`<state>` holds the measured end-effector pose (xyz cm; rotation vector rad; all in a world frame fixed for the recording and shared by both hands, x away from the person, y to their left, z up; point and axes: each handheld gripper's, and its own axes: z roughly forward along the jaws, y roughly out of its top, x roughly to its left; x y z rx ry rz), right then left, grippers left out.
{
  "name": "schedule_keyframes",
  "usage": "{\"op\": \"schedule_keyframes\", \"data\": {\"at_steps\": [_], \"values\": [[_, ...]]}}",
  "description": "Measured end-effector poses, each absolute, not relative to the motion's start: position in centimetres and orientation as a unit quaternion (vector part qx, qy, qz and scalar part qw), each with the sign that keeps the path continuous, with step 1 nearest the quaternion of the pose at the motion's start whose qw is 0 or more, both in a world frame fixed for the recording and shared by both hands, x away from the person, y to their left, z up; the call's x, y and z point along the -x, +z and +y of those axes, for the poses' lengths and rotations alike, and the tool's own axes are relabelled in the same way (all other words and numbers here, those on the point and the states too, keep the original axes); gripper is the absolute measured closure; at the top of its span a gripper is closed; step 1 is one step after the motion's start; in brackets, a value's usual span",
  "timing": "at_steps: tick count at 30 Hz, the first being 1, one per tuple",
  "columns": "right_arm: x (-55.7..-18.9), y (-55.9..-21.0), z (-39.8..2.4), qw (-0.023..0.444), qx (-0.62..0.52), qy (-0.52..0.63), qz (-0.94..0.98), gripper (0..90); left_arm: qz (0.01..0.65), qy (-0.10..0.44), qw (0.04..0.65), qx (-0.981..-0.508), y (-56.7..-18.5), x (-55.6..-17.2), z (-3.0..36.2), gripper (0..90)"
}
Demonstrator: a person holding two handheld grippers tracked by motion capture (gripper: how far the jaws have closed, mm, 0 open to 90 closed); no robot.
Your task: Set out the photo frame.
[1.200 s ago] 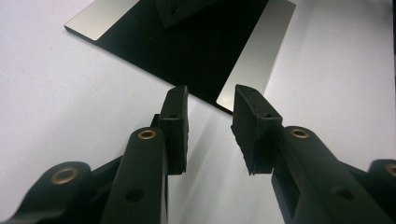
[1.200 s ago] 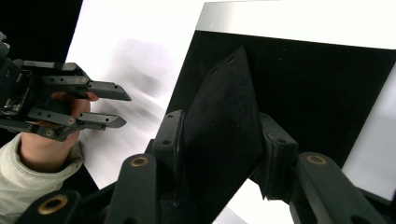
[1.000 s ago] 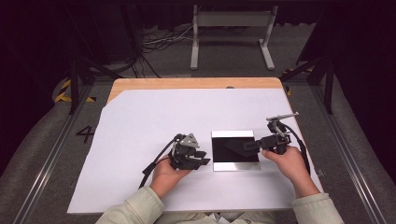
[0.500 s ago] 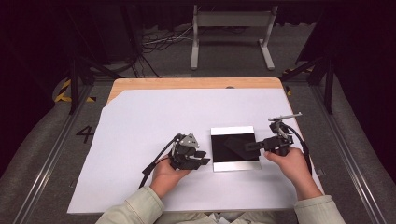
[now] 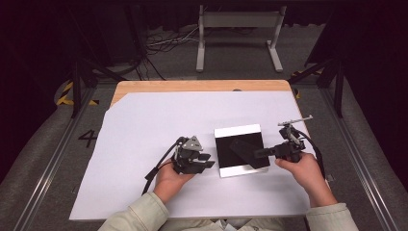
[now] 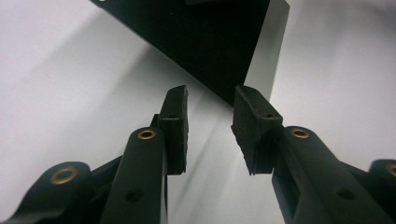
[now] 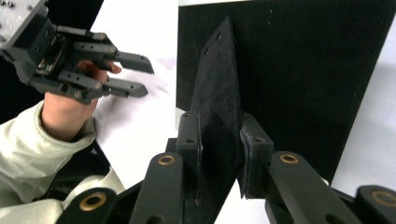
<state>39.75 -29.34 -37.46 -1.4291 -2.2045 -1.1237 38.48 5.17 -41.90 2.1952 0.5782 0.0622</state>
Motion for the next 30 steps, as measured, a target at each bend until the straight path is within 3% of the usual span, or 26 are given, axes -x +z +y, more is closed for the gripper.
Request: {"op": "schedule_keyframes", "data": {"at_steps": [17,30], "values": [[-38.9,-36.5,-29.1,0.175,0.462,-0.402,-0.771,85.2,0.248,0.024,0.429,-0.868,-41.8,-38.7,5.9,65.2],[-38.6,-36.0,-28.7,0.181,0.451,-0.418,-0.768,87.2,0.249,0.021,0.425,-0.870,-41.9,-38.8,6.0,64.9]]}}
